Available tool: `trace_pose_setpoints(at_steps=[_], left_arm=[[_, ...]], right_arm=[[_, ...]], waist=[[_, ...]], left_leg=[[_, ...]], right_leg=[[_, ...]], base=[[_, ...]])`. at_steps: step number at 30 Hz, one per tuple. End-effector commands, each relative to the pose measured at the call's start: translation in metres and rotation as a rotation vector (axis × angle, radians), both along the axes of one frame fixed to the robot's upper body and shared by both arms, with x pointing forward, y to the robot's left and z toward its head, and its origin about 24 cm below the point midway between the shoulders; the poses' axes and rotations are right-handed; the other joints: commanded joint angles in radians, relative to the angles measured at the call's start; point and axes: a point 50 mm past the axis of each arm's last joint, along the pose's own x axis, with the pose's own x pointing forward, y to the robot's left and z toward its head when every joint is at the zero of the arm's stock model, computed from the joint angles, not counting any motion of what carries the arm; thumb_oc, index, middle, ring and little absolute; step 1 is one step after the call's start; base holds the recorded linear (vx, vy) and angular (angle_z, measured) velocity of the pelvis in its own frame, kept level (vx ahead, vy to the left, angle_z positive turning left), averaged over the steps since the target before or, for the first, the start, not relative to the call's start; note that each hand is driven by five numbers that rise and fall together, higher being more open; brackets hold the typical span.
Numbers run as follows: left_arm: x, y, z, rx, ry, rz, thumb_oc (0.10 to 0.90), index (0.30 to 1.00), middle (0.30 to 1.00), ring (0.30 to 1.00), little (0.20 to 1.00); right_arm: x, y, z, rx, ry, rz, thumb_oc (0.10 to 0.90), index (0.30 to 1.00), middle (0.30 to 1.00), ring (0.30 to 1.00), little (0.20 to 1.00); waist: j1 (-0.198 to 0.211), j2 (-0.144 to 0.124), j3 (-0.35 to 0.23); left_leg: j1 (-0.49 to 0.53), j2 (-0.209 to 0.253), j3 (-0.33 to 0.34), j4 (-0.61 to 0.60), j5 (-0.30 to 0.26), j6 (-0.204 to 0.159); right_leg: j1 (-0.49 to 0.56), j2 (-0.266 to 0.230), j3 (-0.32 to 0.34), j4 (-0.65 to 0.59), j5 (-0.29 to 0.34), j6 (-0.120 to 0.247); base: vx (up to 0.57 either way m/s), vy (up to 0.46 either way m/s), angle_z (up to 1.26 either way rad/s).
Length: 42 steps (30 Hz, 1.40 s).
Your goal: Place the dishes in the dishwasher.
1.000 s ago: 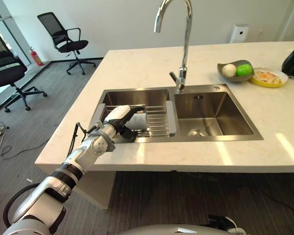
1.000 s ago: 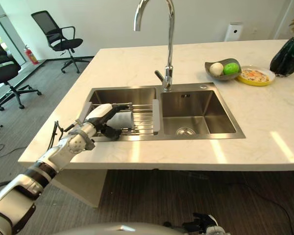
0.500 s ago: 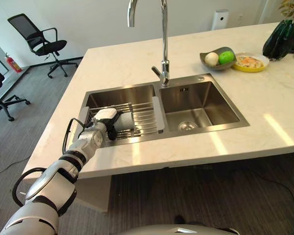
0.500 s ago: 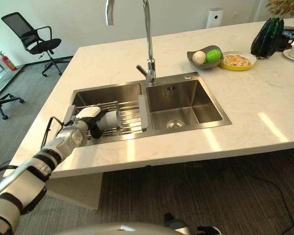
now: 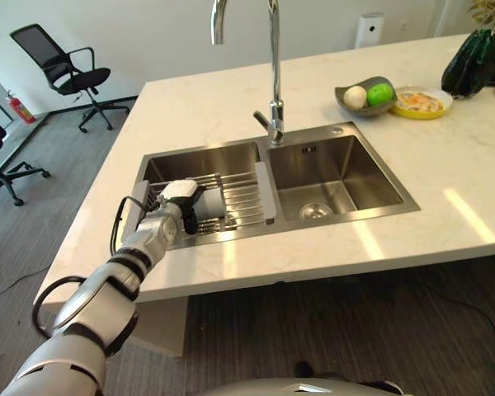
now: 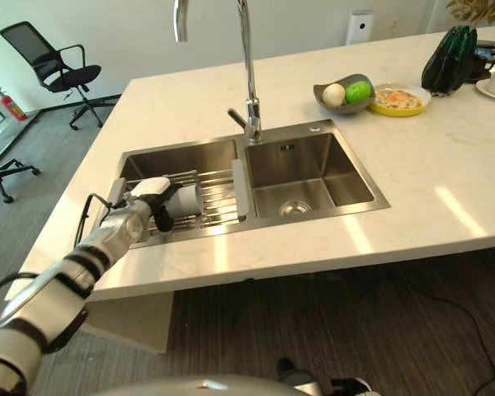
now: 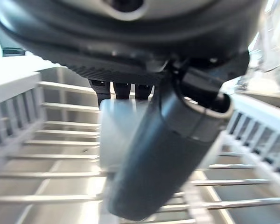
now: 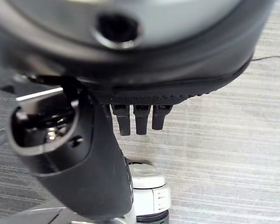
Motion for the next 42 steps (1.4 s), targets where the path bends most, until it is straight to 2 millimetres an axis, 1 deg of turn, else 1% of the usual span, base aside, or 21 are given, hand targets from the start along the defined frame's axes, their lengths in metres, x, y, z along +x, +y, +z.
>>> trace_pose_setpoints(at_steps=[1, 2, 3, 5, 10, 15, 18, 19, 20, 21, 22, 24, 25, 26, 28, 29, 31, 34, 38, 39, 42], left_arm=[[0.014, -0.001, 0.056, -0.38, -0.371, 0.07, 0.4, 0.3, 0.3, 0.3, 0.3], [0.013, -0.001, 0.055, -0.38, -0.371, 0.071, 0.4, 0.3, 0.3, 0.3, 0.3], [0.012, -0.002, 0.063, -0.406, -0.416, 0.065, 0.4, 0.3, 0.3, 0.3, 0.3], [0.013, -0.006, 0.078, -0.3, -0.459, 0.009, 0.4, 0.3, 0.3, 0.3, 0.3], [0.012, -0.008, 0.084, -0.211, -0.461, -0.051, 0.4, 0.3, 0.3, 0.3, 0.3], [0.006, -0.003, 0.084, -0.268, -0.52, -0.009, 0.4, 0.3, 0.3, 0.3, 0.3], [0.004, 0.005, 0.091, -0.277, -0.589, 0.032, 0.4, 0.3, 0.3, 0.3, 0.3], [0.005, 0.001, 0.099, -0.276, -0.6, 0.002, 0.8, 0.9, 0.9, 0.9, 0.9], [0.004, 0.005, 0.106, -0.277, -0.631, 0.004, 0.8, 0.9, 0.9, 0.9, 0.9], [0.003, 0.015, 0.121, -0.227, -0.684, 0.016, 0.8, 0.9, 0.9, 0.9, 0.9], [0.003, 0.015, 0.121, -0.227, -0.684, 0.016, 0.8, 0.9, 0.9, 0.9, 0.9], [0.006, 0.021, 0.134, -0.118, -0.694, -0.005, 0.8, 0.9, 0.9, 0.9, 0.9], [0.006, 0.021, 0.134, -0.118, -0.694, -0.005, 0.8, 0.9, 0.9, 0.9, 0.9], [0.007, 0.029, 0.144, 0.013, -0.678, -0.03, 0.8, 0.9, 0.9, 0.9, 0.9], [0.014, 0.026, 0.142, 0.111, -0.575, -0.076, 0.8, 0.9, 0.9, 0.9, 0.9], [0.019, 0.015, 0.147, 0.195, -0.539, -0.141, 0.8, 0.9, 0.9, 0.9, 0.9], [0.021, 0.012, 0.146, 0.235, -0.518, -0.167, 0.8, 0.9, 0.9, 0.9, 0.9], [0.028, 0.005, 0.134, 0.353, -0.428, -0.207, 0.8, 0.9, 0.9, 0.9, 0.9], [0.032, 0.001, 0.127, 0.368, -0.388, -0.217, 0.8, 0.9, 0.9, 0.9, 0.9], [0.035, 0.004, 0.117, 0.39, -0.34, -0.2, 0.8, 0.9, 0.9, 0.9, 0.9], [0.037, -0.001, 0.112, 0.385, -0.319, -0.209, 0.8, 0.9, 0.9, 0.9, 0.9]], right_arm=[[0.017, 0.019, -0.002, 0.029, -0.058, 0.027, 0.8, 0.9, 0.9, 0.9, 0.9], [0.016, 0.019, -0.002, 0.029, -0.058, 0.028, 0.8, 0.9, 0.9, 0.9, 0.9], [0.015, 0.018, -0.002, 0.023, -0.053, 0.026, 0.8, 0.9, 0.9, 0.9, 0.9], [0.006, 0.015, -0.003, 0.01, -0.026, 0.026, 0.8, 0.9, 0.9, 0.9, 0.9], [0.008, 0.009, -0.002, -0.008, -0.024, 0.033, 0.8, 0.9, 0.9, 0.9, 0.9], [0.014, 0.014, -0.002, -0.002, -0.045, 0.04, 0.8, 0.9, 0.9, 0.9, 0.9], [0.013, 0.016, -0.002, -0.009, -0.046, 0.051, 0.8, 0.9, 0.9, 0.9, 0.9], [0.037, 0.006, 0.004, -0.012, -0.063, 0.037, 0.8, 0.9, 0.9, 0.9, 0.9], [0.017, 0.003, 0.001, -0.015, -0.039, 0.039, 0.8, 0.9, 0.9, 0.9, 0.9], [-0.012, -0.008, 0.001, -0.031, 0.015, 0.021, 0.8, 0.9, 0.9, 0.9, 0.9], [-0.012, -0.008, 0.001, -0.031, 0.015, 0.02, 0.8, 0.9, 0.9, 0.9, 0.9], [-0.019, -0.011, 0.001, -0.035, 0.028, 0.03, 0.8, 0.9, 0.9, 0.9, 0.9], [-0.019, -0.011, 0.001, -0.035, 0.028, 0.03, 0.8, 0.9, 0.9, 0.9, 0.9], [-0.014, -0.012, 0.003, -0.021, 0.001, 0.057, 0.8, 0.9, 0.9, 0.9, 0.9], [-0.015, -0.015, 0.005, -0.014, -0.006, 0.073, 0.8, 0.9, 0.9, 0.9, 0.9], [-0.019, -0.015, 0.005, -0.002, 0.001, 0.074, 0.8, 0.9, 0.9, 0.9, 0.9], [-0.02, -0.014, 0.004, 0.006, 0.003, 0.074, 0.8, 0.9, 0.9, 0.9, 0.9], [-0.017, -0.013, 0.005, 0.023, -0.016, 0.091, 0.8, 0.9, 0.9, 0.9, 0.9], [-0.016, -0.011, 0.006, 0.037, -0.027, 0.102, 0.8, 0.9, 0.9, 0.9, 0.9], [-0.017, -0.009, 0.006, 0.045, -0.027, 0.11, 0.8, 0.9, 0.9, 0.9, 0.9], [-0.019, -0.009, 0.006, 0.049, -0.027, 0.113, 0.8, 0.9, 0.9, 0.9, 0.9]], waist=[[0.021, -0.079, -0.021], [0.02, -0.078, -0.022], [0.021, -0.08, -0.024], [0.023, -0.082, -0.028], [0.03, -0.084, -0.032], [0.037, -0.086, -0.036], [0.04, -0.088, -0.038], [0.051, -0.091, -0.043], [0.046, -0.092, -0.042], [0.035, -0.093, -0.04], [0.035, -0.093, -0.04], [0.026, -0.09, -0.037], [0.026, -0.09, -0.037], [0.023, -0.087, -0.038], [0.016, -0.084, -0.039], [0.014, -0.083, -0.04], [0.014, -0.083, -0.039], [0.006, -0.082, -0.035], [0.003, -0.083, -0.03], [-0.004, -0.083, -0.028], [-0.008, -0.082, -0.025]], left_leg=[[0.032, -0.025, -0.024, 0.006, -0.068, -0.022], [0.032, -0.025, -0.024, 0.006, -0.068, -0.022], [0.031, -0.025, -0.025, 0.006, -0.069, -0.021], [0.03, -0.026, -0.03, 0.006, -0.071, -0.02], [0.029, -0.028, -0.038, 0.006, -0.072, -0.021], [0.033, -0.028, -0.04, 0.006, -0.072, -0.022], [0.035, -0.029, -0.042, 0.006, -0.074, -0.023], [0.034, -0.028, -0.047, 0.006, -0.073, -0.023], [0.035, -0.029, -0.047, 0.006, -0.073, -0.024], [0.035, -0.028, -0.045, 0.006, -0.074, -0.025], [0.036, -0.028, -0.045, 0.006, -0.074, -0.025], [0.035, -0.027, -0.042, 0.006, -0.073, -0.026], [0.035, -0.027, -0.042, 0.006, -0.073, -0.026], [0.034, -0.026, -0.04, 0.006, -0.072, -0.028], [0.032, -0.025, -0.038, 0.006, -0.07, -0.029], [0.031, -0.026, -0.041, 0.006, -0.068, -0.029], [0.031, -0.025, -0.042, 0.006, -0.067, -0.029], [0.031, -0.024, -0.043, 0.006, -0.066, -0.029], [0.029, -0.023, -0.042, 0.006, -0.064, -0.029], [0.029, -0.023, -0.039, 0.006, -0.064, -0.03], [0.03, -0.024, -0.033, 0.006, -0.065, -0.029]], right_leg=[[0.095, -0.047, -0.016, 0.014, -0.156, 0.079], [0.095, -0.047, -0.017, 0.014, -0.156, 0.079], [0.096, -0.047, -0.018, 0.014, -0.156, 0.079], [0.097, -0.047, -0.024, 0.014, -0.156, 0.08], [0.1, -0.05, -0.033, 0.014, -0.158, 0.081], [0.108, -0.05, -0.038, 0.014, -0.162, 0.079], [0.111, -0.05, -0.042, 0.014, -0.164, 0.078], [0.113, -0.05, -0.049, 0.014, -0.166, 0.077], [0.114, -0.051, -0.05, 0.014, -0.166, 0.079], [0.114, -0.051, -0.048, 0.014, -0.163, 0.08], [0.114, -0.051, -0.048, 0.014, -0.163, 0.08], [0.111, -0.051, -0.046, 0.014, -0.161, 0.083], [0.111, -0.051, -0.046, 0.014, -0.161, 0.083], [0.11, -0.05, -0.047, 0.014, -0.159, 0.085], [0.108, -0.051, -0.046, 0.014, -0.157, 0.088], [0.108, -0.051, -0.048, 0.014, -0.157, 0.089], [0.108, -0.052, -0.049, 0.014, -0.158, 0.09], [0.106, -0.051, -0.048, 0.014, -0.158, 0.092], [0.103, -0.05, -0.046, 0.014, -0.158, 0.093], [0.101, -0.049, -0.043, 0.014, -0.158, 0.093], [0.101, -0.048, -0.038, 0.014, -0.158, 0.093]], base=[[0.0, 0.0, 0.0], [0.01, 0.003, 0.06], [0.0, 0.008, 0.05], [0.0, 0.003, -0.02], [-0.01, -0.002, 0.06], [-0.01, -0.005, 0.05], [0.0, 0.0, 0.0], [0.0, 0.0, 0.0], [0.0, 0.0, 0.0], [-0.02, -0.009, 0.06], [-0.02, -0.007, 0.11], [-0.02, -0.004, 0.08], [0.0, 0.0, 0.0], [0.0, 0.0, 0.0], [-0.01, -0.002, -0.02], [0.0, 0.0, 0.0], [0.0, -0.007, 0.03], [-0.01, -0.007, 0.0], [0.0, -0.004, -0.02], [0.0, 0.0, 0.0], [0.0, -0.002, -0.04]])
